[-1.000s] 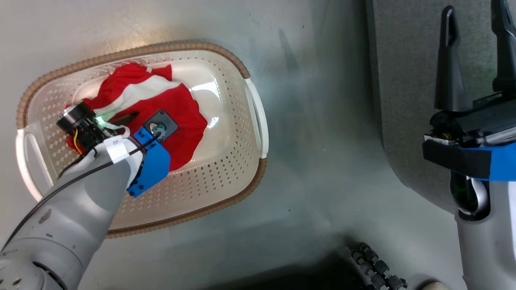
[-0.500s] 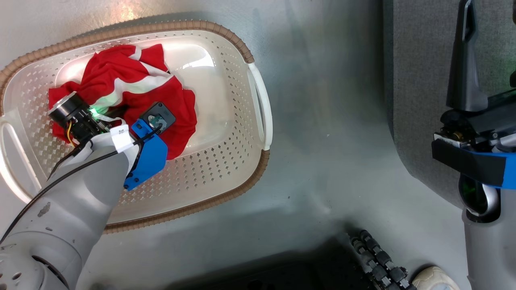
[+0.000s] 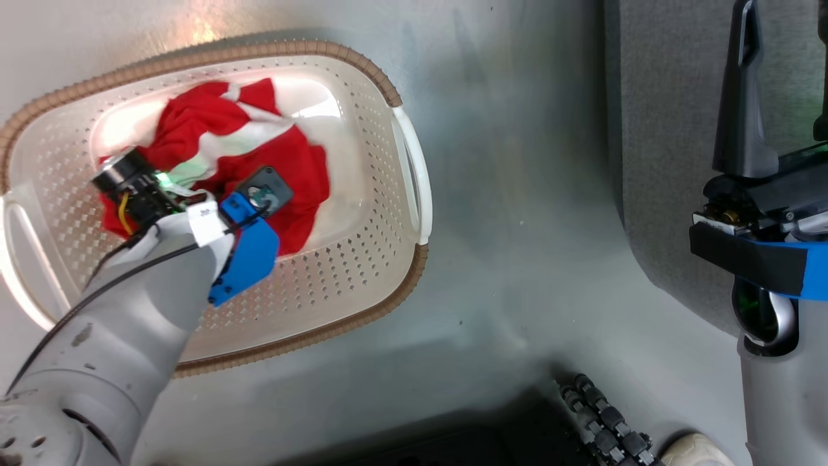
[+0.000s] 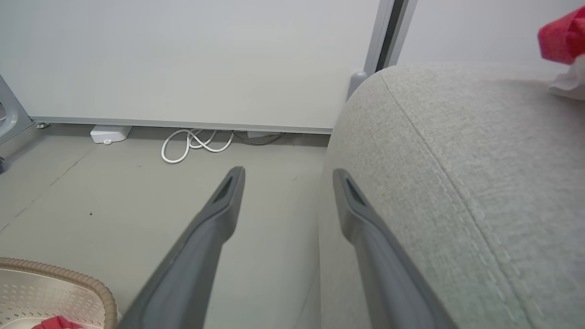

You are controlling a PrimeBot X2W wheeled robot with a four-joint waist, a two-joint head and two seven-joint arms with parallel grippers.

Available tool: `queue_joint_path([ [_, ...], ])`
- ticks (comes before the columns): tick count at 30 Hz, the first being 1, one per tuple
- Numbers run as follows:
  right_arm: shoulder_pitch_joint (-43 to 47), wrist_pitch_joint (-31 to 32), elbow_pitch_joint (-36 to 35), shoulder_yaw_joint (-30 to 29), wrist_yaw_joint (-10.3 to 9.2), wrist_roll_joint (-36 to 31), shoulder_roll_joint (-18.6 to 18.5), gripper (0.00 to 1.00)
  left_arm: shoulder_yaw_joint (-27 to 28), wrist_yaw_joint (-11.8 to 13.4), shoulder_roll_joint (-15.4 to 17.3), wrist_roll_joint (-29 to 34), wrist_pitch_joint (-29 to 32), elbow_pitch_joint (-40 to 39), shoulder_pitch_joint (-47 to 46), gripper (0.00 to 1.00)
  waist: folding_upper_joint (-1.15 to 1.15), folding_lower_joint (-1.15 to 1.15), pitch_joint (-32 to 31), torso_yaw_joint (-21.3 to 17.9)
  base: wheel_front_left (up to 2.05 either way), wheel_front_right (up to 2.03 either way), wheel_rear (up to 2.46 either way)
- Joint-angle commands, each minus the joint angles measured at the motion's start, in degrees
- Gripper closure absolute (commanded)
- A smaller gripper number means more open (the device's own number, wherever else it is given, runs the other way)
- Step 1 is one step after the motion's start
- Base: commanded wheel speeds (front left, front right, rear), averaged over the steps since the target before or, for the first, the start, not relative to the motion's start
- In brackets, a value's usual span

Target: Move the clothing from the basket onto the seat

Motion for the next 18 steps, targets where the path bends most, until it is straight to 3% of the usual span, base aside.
queue_joint_path([
  [1,-0.8,0.0,0.3,-0.2,0.03,-0.1,0.1,0.00,-0.1,-0.3,-0.7,0.2,-1.4,0.0,0.0,1.00,0.00,0.00,-1.2,0.4,0.00,0.00,0.00],
  [18,0.9,0.0,4.4,-0.3,0.03,-0.3,-0.8,0.00,0.1,-0.3,-7.4,-5.4,-11.7,-1.6,4.6,1.00,0.00,0.00,-15.1,5.5,0.00,0.00,0.00],
])
